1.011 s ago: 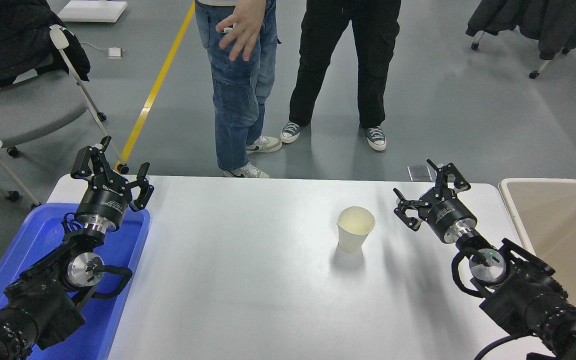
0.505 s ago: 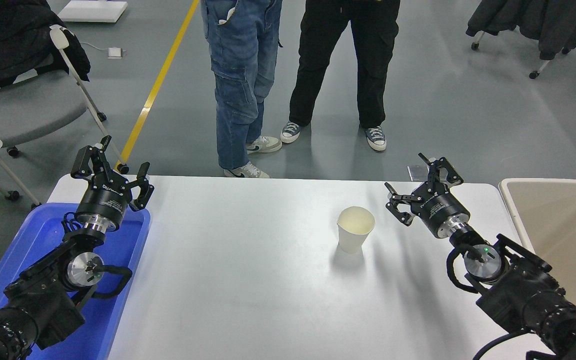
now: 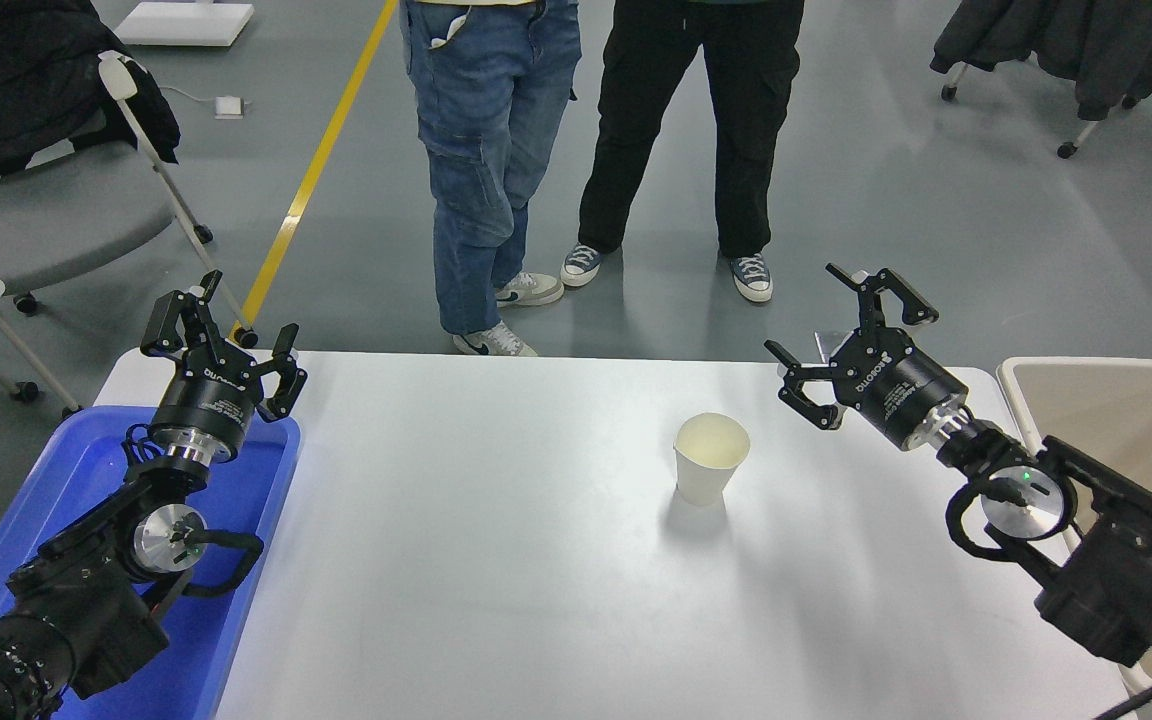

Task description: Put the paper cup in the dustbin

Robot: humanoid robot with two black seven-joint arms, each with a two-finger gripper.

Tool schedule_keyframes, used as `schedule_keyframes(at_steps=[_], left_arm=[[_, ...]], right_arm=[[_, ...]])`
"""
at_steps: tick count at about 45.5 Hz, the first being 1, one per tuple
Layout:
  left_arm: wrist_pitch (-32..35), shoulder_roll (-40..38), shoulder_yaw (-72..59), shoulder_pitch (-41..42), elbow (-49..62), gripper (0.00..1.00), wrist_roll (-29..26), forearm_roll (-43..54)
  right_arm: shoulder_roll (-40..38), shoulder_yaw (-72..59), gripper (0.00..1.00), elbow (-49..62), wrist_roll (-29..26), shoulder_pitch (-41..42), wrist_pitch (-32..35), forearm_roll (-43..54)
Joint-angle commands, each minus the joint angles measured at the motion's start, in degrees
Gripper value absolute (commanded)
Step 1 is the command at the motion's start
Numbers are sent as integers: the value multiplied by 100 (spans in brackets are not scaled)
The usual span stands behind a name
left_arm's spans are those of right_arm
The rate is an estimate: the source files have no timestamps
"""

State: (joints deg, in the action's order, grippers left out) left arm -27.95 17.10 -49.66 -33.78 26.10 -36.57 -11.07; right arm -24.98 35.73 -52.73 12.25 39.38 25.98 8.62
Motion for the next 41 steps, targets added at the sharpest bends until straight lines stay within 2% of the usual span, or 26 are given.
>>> schedule_keyframes(at_steps=[1, 11, 24, 34, 41], left_arm=[[0, 4, 0, 3, 0, 100, 1, 0], [0, 22, -9, 12, 0, 100, 1, 0], [-9, 22, -9, 12, 0, 100, 1, 0], [0, 22, -18, 12, 0, 100, 1, 0], [-9, 30, -18, 12, 0, 100, 1, 0]], right_arm=[[-314, -224, 100, -730, -30, 193, -155, 1562], [-648, -1427, 100, -686, -38, 1238, -155, 3004], [-719, -3537, 100, -642, -38, 2829, -155, 3883], [-236, -4670, 100, -247, -38, 3340, -164, 4718], [160, -5181, 100, 174, -38, 3393, -164, 4816]])
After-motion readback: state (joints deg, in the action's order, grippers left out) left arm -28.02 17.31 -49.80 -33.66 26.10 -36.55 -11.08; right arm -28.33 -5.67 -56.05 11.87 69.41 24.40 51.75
